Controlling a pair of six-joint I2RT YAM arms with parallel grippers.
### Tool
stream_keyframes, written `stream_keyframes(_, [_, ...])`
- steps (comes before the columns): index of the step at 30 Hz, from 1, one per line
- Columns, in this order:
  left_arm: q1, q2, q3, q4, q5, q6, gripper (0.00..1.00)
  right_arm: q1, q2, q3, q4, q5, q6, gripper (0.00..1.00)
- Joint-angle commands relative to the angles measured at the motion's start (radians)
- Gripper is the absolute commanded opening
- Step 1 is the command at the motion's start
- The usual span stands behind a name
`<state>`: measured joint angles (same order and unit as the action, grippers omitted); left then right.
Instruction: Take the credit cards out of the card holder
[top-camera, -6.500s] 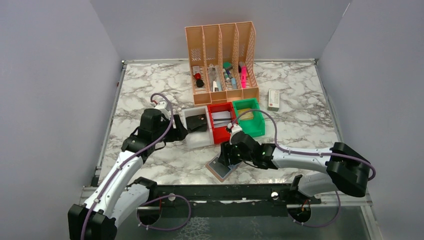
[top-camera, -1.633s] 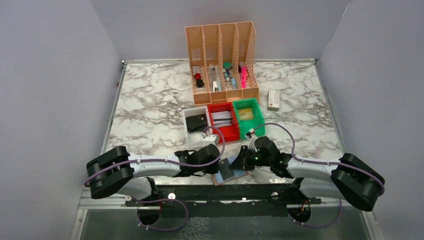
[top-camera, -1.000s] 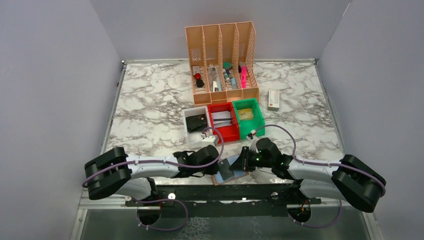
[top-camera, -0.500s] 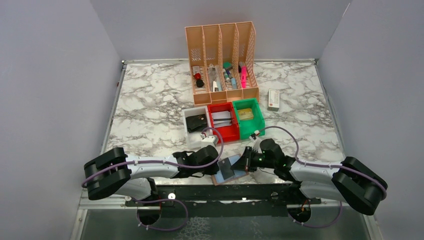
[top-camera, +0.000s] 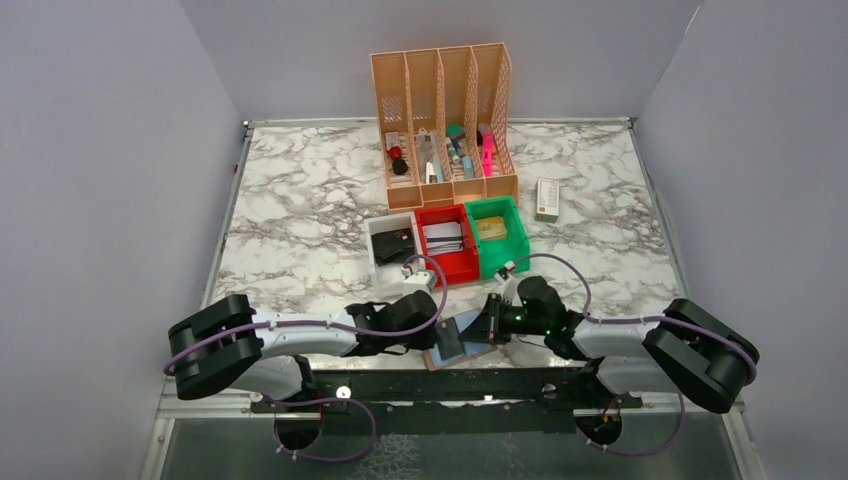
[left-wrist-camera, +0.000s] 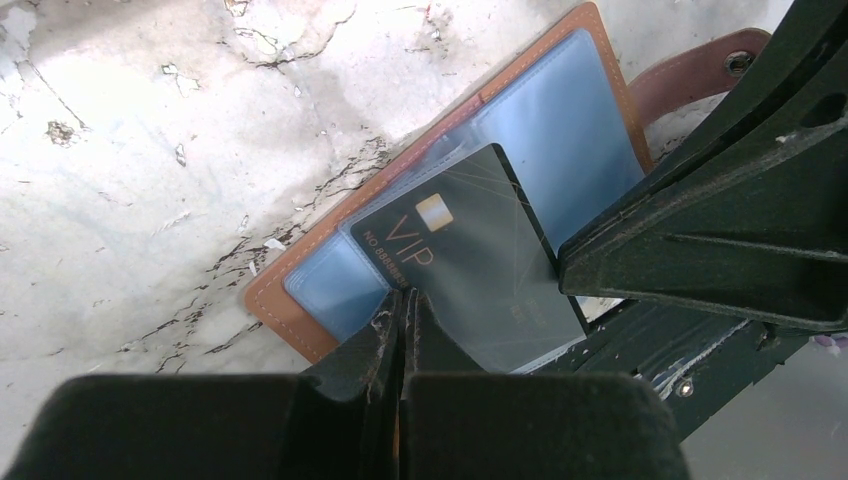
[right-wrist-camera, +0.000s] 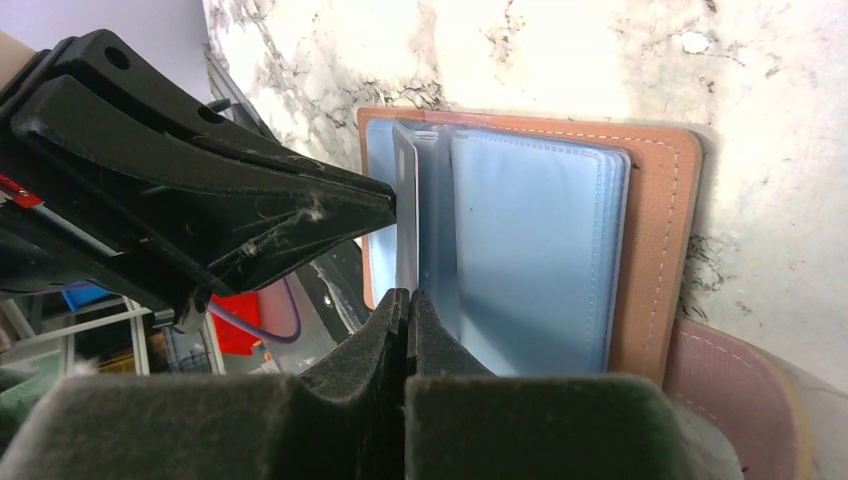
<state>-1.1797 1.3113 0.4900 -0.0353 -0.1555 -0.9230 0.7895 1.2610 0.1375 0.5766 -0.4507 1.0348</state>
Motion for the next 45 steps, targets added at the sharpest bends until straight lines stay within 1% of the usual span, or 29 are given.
stream_keyframes(1, [-0.012, 0.041, -0.028, -0.115, 0.006, 0.015, 0.00, -0.003, -0.003, -0.012, 0.056, -0.026, 0.010, 0.02])
stream_keyframes(12, [-0.012, 0.041, -0.026, -0.116, 0.004, 0.016, 0.00, -0.036, -0.157, -0.009, -0.112, 0.029, -0.042, 0.02])
stream_keyframes(18, [-0.013, 0.037, -0.024, -0.116, 0.003, 0.017, 0.00, -0.042, -0.164, -0.007, -0.111, 0.017, -0.038, 0.02])
stream_keyframes(20, [-0.013, 0.038, -0.025, -0.116, 0.003, 0.017, 0.00, -0.042, -0.142, -0.007, -0.101, 0.017, -0.037, 0.07])
stream_keyframes(22, [-0.012, 0.040, -0.022, -0.116, 0.004, 0.019, 0.00, -0.042, -0.111, -0.007, -0.092, 0.014, -0.037, 0.18])
stream_keyframes(23, [-0.013, 0.041, -0.021, -0.116, 0.004, 0.019, 0.00, -0.042, -0.094, -0.008, -0.084, 0.012, -0.037, 0.22])
stream_keyframes(28, [-0.012, 0.042, -0.018, -0.115, 0.004, 0.022, 0.00, -0.042, -0.030, -0.010, -0.020, -0.015, -0.029, 0.38])
stream_keyframes(33, [-0.013, 0.047, -0.010, -0.116, 0.006, 0.026, 0.00, -0.042, -0.011, 0.000, -0.016, -0.021, -0.036, 0.41])
stream_keyframes(39, [-0.013, 0.057, -0.002, -0.116, 0.006, 0.029, 0.00, -0.042, -0.037, 0.000, -0.029, -0.014, -0.038, 0.46])
stream_keyframes(45, [-0.014, 0.054, -0.005, -0.116, 0.008, 0.029, 0.00, -0.044, -0.058, -0.004, -0.025, -0.023, -0.039, 0.46])
